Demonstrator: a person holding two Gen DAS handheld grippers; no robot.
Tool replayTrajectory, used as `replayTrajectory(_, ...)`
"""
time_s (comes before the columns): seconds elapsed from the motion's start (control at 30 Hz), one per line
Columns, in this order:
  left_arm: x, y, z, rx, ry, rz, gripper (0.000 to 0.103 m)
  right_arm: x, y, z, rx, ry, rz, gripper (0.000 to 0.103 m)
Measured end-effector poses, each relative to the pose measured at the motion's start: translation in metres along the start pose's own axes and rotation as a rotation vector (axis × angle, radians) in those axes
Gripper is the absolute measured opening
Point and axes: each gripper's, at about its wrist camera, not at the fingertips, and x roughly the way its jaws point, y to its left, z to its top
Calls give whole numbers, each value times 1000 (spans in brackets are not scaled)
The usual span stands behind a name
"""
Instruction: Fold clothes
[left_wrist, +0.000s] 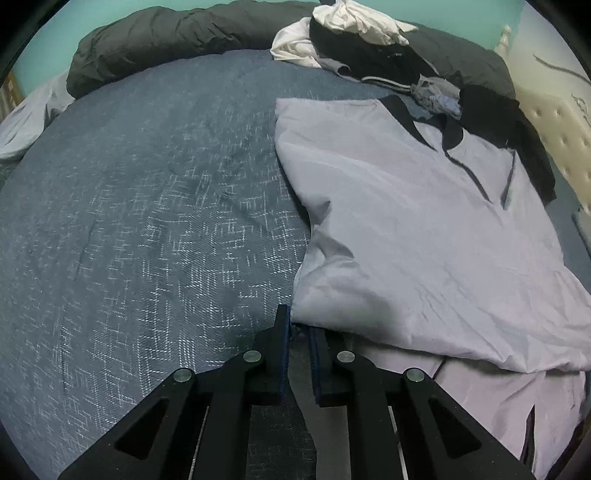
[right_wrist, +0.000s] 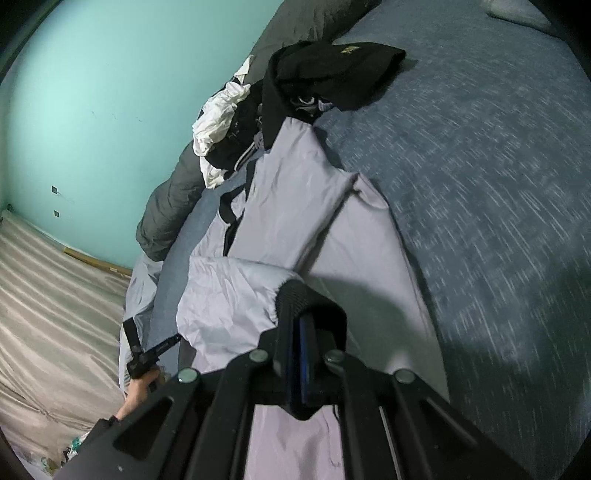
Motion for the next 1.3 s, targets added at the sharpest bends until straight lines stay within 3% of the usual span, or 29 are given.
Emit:
replayTrajectory(0.23, -16, 12, -2, -42, 7, 9, 11, 11, -14, -7, 32, 48, -40, 2)
replayTrajectory(0.37, -39, 27, -2, -112, -37, 2, 11, 19, -22, -10, 52, 77, -62, 3)
replayTrajectory(0.47, -44, 20, 9, -104, -61, -14, 11, 20, -24, -11, 58, 89, -106, 6)
replayTrajectory(0.63, -29, -10, 28, -34, -53, -49, 11, 1, -18, -6, 43, 11, -160, 7)
replayTrajectory(0.8, 5, -21, 35, -34, -1, -15, 11, -26, -6, 3, -4, -126, -208, 7)
replayTrajectory(0.9, 25, -8, 33, -99, 36, 19, 14, -19, 4, 6, -40, -125, -121, 7)
replayTrajectory(1.07, 11, 9, 31, -164, -12, 116, 13, 22, 34, -5, -150, 17, 53, 7)
replayTrajectory(1.3, -1, -21, 50, -60, -94, 4, 14, 48, 27, -10, -129, 86, 40, 7)
